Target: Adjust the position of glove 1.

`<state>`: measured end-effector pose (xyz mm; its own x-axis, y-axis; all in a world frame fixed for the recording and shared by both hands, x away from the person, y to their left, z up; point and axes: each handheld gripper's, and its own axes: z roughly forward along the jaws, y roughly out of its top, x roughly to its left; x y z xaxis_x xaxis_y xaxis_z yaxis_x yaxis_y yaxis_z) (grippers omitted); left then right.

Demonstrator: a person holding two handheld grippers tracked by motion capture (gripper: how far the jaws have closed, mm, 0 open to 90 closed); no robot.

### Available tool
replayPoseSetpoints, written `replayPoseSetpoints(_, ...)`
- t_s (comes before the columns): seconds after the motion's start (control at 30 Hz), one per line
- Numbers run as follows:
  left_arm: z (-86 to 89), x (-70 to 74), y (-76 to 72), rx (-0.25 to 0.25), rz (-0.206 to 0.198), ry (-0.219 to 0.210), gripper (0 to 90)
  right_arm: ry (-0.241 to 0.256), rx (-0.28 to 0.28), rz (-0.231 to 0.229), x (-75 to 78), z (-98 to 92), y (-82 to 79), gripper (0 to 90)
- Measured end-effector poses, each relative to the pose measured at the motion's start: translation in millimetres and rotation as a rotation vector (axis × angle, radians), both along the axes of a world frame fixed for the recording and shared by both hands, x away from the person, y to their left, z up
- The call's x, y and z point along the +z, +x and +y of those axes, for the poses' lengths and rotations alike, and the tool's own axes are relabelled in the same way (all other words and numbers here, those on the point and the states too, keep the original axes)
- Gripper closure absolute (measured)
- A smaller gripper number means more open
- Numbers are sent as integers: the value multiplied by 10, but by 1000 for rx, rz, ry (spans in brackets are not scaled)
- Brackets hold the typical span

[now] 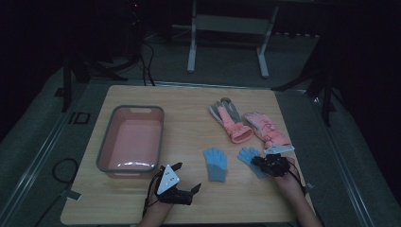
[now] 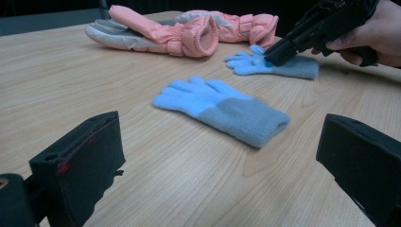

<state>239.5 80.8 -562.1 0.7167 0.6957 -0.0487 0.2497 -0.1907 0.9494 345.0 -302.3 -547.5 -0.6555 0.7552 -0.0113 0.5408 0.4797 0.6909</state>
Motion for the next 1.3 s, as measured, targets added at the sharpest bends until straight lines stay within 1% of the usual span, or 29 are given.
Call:
replayPoseSetpoints(0.07, 1, 0, 0, 1, 1, -1, 16, -8, -23, -8, 0, 27, -23, 837)
replayPoseSetpoints(0.13, 1, 0, 0, 2, 0, -1, 16, -1, -58, -7, -3, 50, -44, 847)
replayPoseSetpoints(0.2, 3, 0, -1, 3, -2, -2, 16, 29, -115, 14, 18, 58, -53, 856)
replayPoseSetpoints(0.23, 3, -1, -2, 4, -3, -5, 16, 49, -143, 17, 50, 72, -75, 858)
replayPoseSetpoints(0.27, 5, -1, -3, 4, -4, -6, 17, 60, -170, 13, 99, 92, -101, 859)
replayPoseSetpoints(0.3, 5, -1, -2, 4, -3, -5, 17, 67, -211, 1, 181, 122, -142, 859)
replayPoseSetpoints(0.37, 5, -1, -3, 5, -4, -6, 16, 124, -257, -4, 313, 148, -197, 859)
replayPoseSetpoints(0.4, 4, -1, -3, 4, -4, -6, 16, 140, -290, -15, 404, 176, -239, 859)
replayPoseSetpoints(0.47, 5, -1, -3, 4, -5, -7, 16, 137, -343, -43, 526, 233, -307, 859)
replayPoseSetpoints(0.53, 7, -1, -2, 2, -3, -7, 17, 143, -383, -68, 601, 275, -361, 859)
replayPoseSetpoints(0.57, 9, -1, -2, 1, -3, -9, 16, 138, -392, -69, 627, 302, -380, 859)
replayPoseSetpoints(0.63, 8, -1, -1, 3, -2, -10, 16, 167, -429, -58, 655, 352, -420, 860)
replayPoseSetpoints(0.67, 8, -1, -2, 4, -2, -9, 16, 168, -438, -60, 657, 371, -434, 860)
replayPoseSetpoints(0.7, 6, -1, -3, 5, -3, -9, 16, 176, -461, -58, 653, 395, -460, 860)
replayPoseSetpoints(0.77, 4, -1, -7, 5, -6, -6, 17, 209, -488, -42, 638, 406, -487, 860)
replayPoseSetpoints(0.8, 3, -1, -9, 6, -8, -6, 16, 206, -504, -46, 624, 421, -500, 860)
replayPoseSetpoints(0.87, 4, -1, -11, 4, -9, -3, 17, 196, -521, -36, 583, 451, -509, 860)
replayPoseSetpoints(0.93, 3, -1, -12, 4, -11, -2, 17, 195, -540, -47, 551, 468, -528, 860)
replayPoseSetpoints(0.97, 4, 0, -13, 3, -11, 0, 16, 186, -545, -42, 524, 482, -530, 859)
replayPoseSetpoints(1.03, 4, 0, -15, 4, -13, -1, 16, 186, -558, -35, 458, 495, -535, 859)
replayPoseSetpoints(1.07, 4, 0, -15, 4, -12, -1, 17, 180, -558, -22, 423, 509, -532, 859)
replayPoseSetpoints(1.2, 4, -1, -11, 5, -10, -1, 16, 160, -564, -3, 299, 526, -514, 858)
replayPoseSetpoints(1.27, 4, 0, -12, 5, -10, 0, 16, 162, -572, 6, 245, 528, -511, 857)
replayPoseSetpoints(1.3, 2, 0, -12, 5, -11, 0, 16, 155, -573, 8, 216, 534, -510, 856)
